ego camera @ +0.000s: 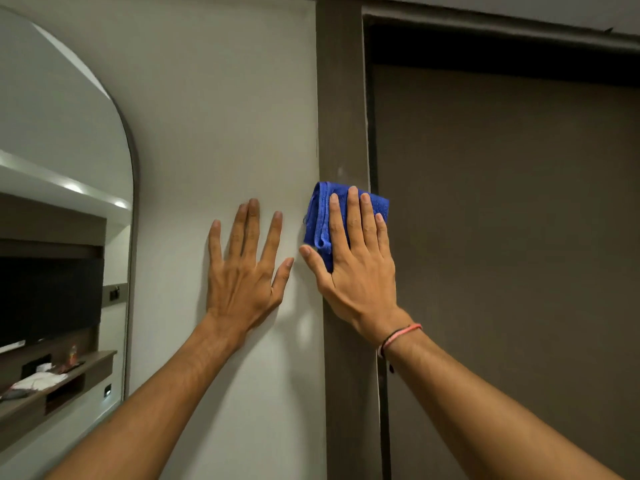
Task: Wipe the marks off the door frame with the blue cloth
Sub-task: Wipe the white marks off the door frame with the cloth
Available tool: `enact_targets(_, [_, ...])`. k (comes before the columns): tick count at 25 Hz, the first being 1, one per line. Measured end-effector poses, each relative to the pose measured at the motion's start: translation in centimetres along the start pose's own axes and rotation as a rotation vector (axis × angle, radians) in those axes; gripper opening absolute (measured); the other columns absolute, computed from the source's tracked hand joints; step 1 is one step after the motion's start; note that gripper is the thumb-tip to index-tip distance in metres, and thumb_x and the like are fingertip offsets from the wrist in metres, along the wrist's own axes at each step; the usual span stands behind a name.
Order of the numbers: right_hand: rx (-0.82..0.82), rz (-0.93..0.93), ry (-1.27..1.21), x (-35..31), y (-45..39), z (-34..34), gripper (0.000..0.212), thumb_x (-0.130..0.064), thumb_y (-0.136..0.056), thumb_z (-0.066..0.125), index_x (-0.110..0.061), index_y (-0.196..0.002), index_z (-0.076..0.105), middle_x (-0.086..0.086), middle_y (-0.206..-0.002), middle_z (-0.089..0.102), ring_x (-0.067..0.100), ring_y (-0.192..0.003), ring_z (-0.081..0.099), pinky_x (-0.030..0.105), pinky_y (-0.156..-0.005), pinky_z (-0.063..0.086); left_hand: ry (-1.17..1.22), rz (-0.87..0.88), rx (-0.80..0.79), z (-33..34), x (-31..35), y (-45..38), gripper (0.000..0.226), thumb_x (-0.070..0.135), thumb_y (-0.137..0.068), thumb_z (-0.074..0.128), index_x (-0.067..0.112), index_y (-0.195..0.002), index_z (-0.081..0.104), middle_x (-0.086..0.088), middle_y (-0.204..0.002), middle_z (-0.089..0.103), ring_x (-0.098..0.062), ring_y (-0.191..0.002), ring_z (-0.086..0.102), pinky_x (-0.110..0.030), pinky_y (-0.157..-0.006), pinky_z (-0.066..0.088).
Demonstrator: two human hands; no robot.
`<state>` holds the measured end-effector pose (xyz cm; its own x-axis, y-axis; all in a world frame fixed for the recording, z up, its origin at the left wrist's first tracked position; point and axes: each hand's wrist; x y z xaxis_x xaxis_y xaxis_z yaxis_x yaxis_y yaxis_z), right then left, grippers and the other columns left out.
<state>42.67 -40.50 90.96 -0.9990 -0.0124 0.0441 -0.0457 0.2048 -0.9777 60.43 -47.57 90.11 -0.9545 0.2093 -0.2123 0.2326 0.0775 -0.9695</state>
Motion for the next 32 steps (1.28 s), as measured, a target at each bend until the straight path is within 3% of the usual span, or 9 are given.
enact_targets(9, [-0.007, 0.001, -0.066, 0.7, -13.1, -2.1, 0.088, -0.071, -0.099, 0.025, -0.021, -0.162, -0.009, 0.006, -0.170, -0.018, 0.022, -0.158, -0.018, 0.044, -0.130, -0.008, 0.006, -0.006, 0.024, -0.5, -1.0, -9.1, 0.077, 0.059, -0.100, 0.013, 0.021, -0.166, 0.000, -0.018, -0.173, -0.006, -0.031, -0.161, -0.004, -0.061, -0.128, 0.007])
enact_targets(16, [0.016, -0.019, -0.068, 1.0, -18.1, -3.1, 0.087, -0.069, -0.100, 0.028, -0.019, -0.163, -0.005, 0.008, -0.171, -0.013, 0.026, -0.159, -0.012, 0.044, -0.130, -0.007, 0.029, -0.006, 0.034, -0.7, -1.2, -10.9, 0.079, 0.062, -0.097, 0.009, 0.023, -0.166, 0.002, -0.015, -0.174, -0.006, -0.029, -0.161, -0.005, -0.058, -0.130, 0.002])
enact_targets(25, [0.032, -0.050, -0.049, 1.2, -10.4, -1.5, 0.087, -0.070, -0.098, 0.028, -0.019, -0.163, 0.001, 0.009, -0.172, -0.006, 0.025, -0.159, -0.008, 0.047, -0.131, 0.000, 0.031, -0.029, 0.019, -0.4, -0.7, -8.5, 0.079, 0.061, -0.100, 0.016, 0.020, -0.166, 0.000, -0.018, -0.173, -0.005, -0.031, -0.161, -0.003, -0.059, -0.129, 0.006])
enact_targets(32, [0.024, -0.068, -0.028, 1.1, -0.2, 0.1, 0.089, -0.074, -0.097, 0.024, -0.017, -0.163, 0.011, 0.010, -0.172, 0.004, 0.026, -0.160, -0.001, 0.048, -0.131, 0.009, 0.057, -0.023, -0.014, 0.0, 0.3, -1.3, 0.077, 0.059, -0.102, 0.022, 0.018, -0.166, 0.007, -0.019, -0.173, 0.002, -0.032, -0.161, 0.002, -0.060, -0.129, 0.009])
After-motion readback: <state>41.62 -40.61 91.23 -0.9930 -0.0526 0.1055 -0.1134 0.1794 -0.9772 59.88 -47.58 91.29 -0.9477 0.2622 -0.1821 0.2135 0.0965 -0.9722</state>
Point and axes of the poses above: each hand's wrist, its own y-axis away from the middle knuckle, its own z-axis out of the palm, x = y × z
